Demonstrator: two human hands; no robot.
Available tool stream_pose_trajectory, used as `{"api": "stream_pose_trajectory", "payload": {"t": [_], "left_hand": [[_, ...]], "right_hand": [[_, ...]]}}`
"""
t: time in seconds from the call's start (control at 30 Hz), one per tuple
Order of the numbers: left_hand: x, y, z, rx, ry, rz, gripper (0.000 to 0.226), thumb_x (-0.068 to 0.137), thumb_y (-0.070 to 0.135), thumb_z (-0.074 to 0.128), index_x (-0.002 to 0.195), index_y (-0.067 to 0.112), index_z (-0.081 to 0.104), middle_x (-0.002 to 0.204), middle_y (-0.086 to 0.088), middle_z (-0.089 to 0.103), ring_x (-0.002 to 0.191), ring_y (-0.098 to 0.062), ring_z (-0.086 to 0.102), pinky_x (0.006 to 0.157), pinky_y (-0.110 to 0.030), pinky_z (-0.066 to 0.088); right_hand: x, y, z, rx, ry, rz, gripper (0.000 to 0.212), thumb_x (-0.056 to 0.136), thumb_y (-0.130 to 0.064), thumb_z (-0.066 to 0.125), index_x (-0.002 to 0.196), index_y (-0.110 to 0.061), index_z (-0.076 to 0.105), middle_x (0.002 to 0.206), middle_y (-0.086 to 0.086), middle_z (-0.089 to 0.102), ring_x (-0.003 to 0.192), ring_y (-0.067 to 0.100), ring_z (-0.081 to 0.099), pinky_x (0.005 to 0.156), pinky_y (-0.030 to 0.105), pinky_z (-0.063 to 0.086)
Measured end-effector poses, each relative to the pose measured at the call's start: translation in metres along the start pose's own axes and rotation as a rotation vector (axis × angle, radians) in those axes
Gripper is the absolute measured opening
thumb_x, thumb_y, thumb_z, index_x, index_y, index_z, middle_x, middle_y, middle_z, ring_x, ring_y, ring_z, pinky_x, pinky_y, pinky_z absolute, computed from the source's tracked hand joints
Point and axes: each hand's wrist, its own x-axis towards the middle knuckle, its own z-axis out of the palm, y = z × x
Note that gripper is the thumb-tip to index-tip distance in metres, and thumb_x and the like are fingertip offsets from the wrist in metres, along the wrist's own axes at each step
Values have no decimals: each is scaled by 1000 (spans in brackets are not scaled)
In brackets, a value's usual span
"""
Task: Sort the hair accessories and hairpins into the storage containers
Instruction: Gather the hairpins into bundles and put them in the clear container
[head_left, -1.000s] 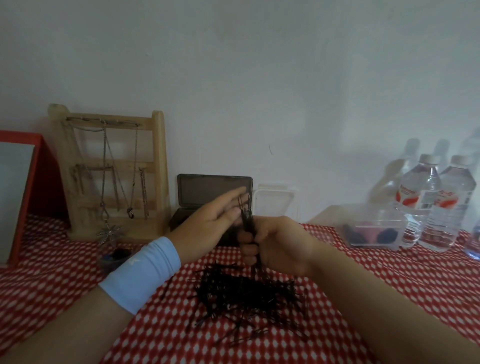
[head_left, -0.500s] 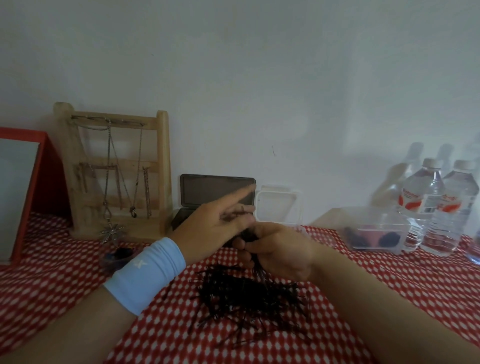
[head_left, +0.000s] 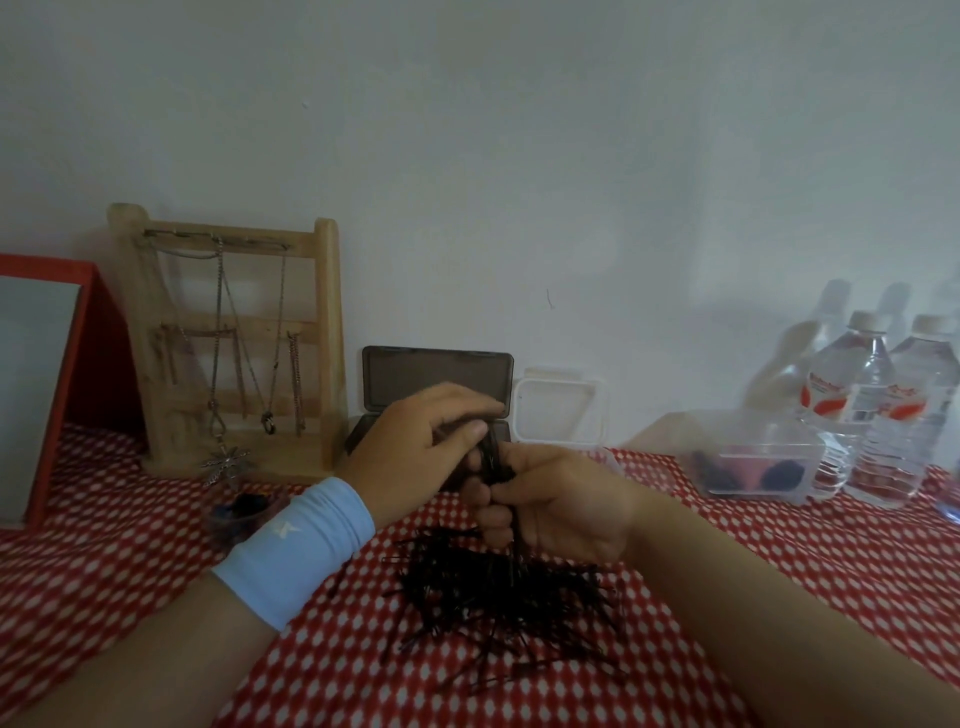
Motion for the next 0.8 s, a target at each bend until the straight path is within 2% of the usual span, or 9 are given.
{"api": "stream_pose_trajectory", "payload": {"t": [0.1,0.2,0.3,0.47,0.53,0.6,0.7,0.8], "left_hand": [[1,-1,-2,136,24,151,16,85,23,65,97,34,71,105,19,57,106,-8,54,81,-14,44],[1,-3,-4,244,-115,227,16,82,26,71,95,35,75,115,18,54,115,-4,44,96,-7,29],[1,-4,-7,258,-196,255,22,85,23,72,101,38,75,121,19,55,121,-3,40,100,-5,23],[4,-2,-13,416,-235,365,21,85,28,68,102,39,72,122,17,55,120,-8,41,99,-22,35],[5,0,-12,500,-224,439,18,82,31,69,98,35,73,120,13,57,118,-12,45,93,-30,43],[6,1,-10,552,-200,487,14,82,36,68,93,32,74,117,12,59,115,-13,47,86,-32,46],[3,-2,-7,493,-162,463,16,85,38,63,90,28,75,111,13,61,110,-9,48,88,-23,42],[-4,0,-11,316,-79,293,10,85,33,68,90,26,71,104,15,64,103,0,53,88,-14,39]], "right_hand": [[-3,-4,-2,-119,59,-24,18,95,2,39,104,-10,50,87,4,50,70,12,43,65,24,40],[-5,-6,-3,-189,97,-36,19,101,2,38,95,-10,52,83,4,49,66,11,42,63,23,39],[-6,-6,-3,-215,71,3,20,102,-2,40,92,-12,54,81,3,50,65,11,41,62,23,39],[-3,-4,-7,-189,42,57,16,99,-3,41,96,-14,52,79,1,50,64,10,42,62,24,39],[-4,-4,-8,-169,11,76,17,95,0,41,96,-13,53,80,3,50,64,11,42,63,25,39],[-4,-5,-7,-150,-17,94,25,89,8,39,99,-9,54,82,6,51,66,14,42,62,26,39],[-2,-5,-7,-106,7,95,38,78,14,35,105,-7,52,82,10,50,65,17,41,61,27,38],[2,-3,-7,-92,67,101,31,80,7,32,100,-11,48,79,8,48,63,16,38,61,29,32]]}}
